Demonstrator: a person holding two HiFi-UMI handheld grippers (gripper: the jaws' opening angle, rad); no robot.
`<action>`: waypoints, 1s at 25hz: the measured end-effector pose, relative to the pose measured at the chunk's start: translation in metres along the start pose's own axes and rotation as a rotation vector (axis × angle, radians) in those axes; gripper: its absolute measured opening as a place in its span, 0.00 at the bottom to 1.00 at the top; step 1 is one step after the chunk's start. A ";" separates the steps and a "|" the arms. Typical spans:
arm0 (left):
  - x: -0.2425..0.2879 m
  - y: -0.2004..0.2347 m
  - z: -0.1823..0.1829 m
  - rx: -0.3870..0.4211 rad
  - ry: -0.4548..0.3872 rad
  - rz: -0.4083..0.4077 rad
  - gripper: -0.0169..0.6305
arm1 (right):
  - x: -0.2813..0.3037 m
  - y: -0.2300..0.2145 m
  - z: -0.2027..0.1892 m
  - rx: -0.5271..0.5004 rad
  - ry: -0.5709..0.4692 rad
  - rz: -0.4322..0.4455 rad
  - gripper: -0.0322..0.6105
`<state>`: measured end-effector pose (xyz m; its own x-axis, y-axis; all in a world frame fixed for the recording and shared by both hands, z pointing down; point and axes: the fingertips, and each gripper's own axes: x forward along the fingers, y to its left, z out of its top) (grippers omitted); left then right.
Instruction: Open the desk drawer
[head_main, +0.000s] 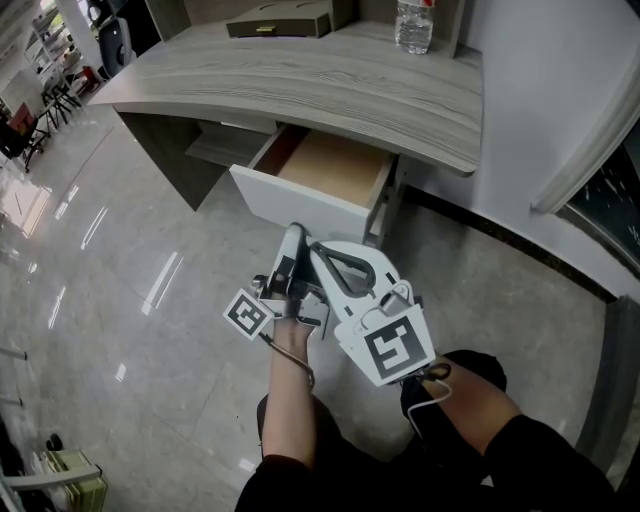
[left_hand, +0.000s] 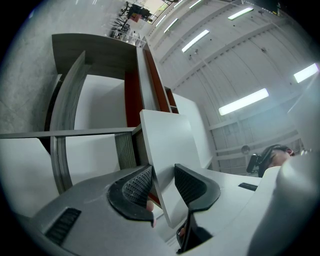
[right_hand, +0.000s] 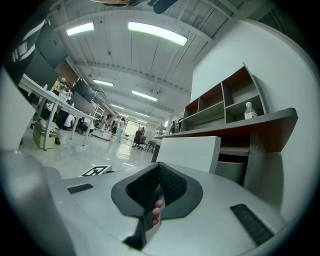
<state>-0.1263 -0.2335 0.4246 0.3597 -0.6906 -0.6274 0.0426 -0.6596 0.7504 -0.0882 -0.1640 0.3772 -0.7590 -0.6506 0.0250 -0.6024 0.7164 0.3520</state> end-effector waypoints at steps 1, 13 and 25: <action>0.000 0.000 0.000 -0.001 0.000 0.001 0.25 | 0.000 0.000 0.000 -0.001 0.001 0.000 0.06; -0.005 -0.005 0.002 0.006 0.001 0.002 0.25 | -0.004 0.009 0.005 -0.016 0.002 0.034 0.06; -0.011 -0.011 0.003 0.014 0.007 0.001 0.25 | -0.004 0.020 0.008 -0.014 -0.003 0.069 0.06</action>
<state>-0.1338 -0.2198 0.4221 0.3660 -0.6892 -0.6254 0.0295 -0.6631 0.7480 -0.0987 -0.1450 0.3769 -0.7995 -0.5987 0.0475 -0.5448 0.7562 0.3623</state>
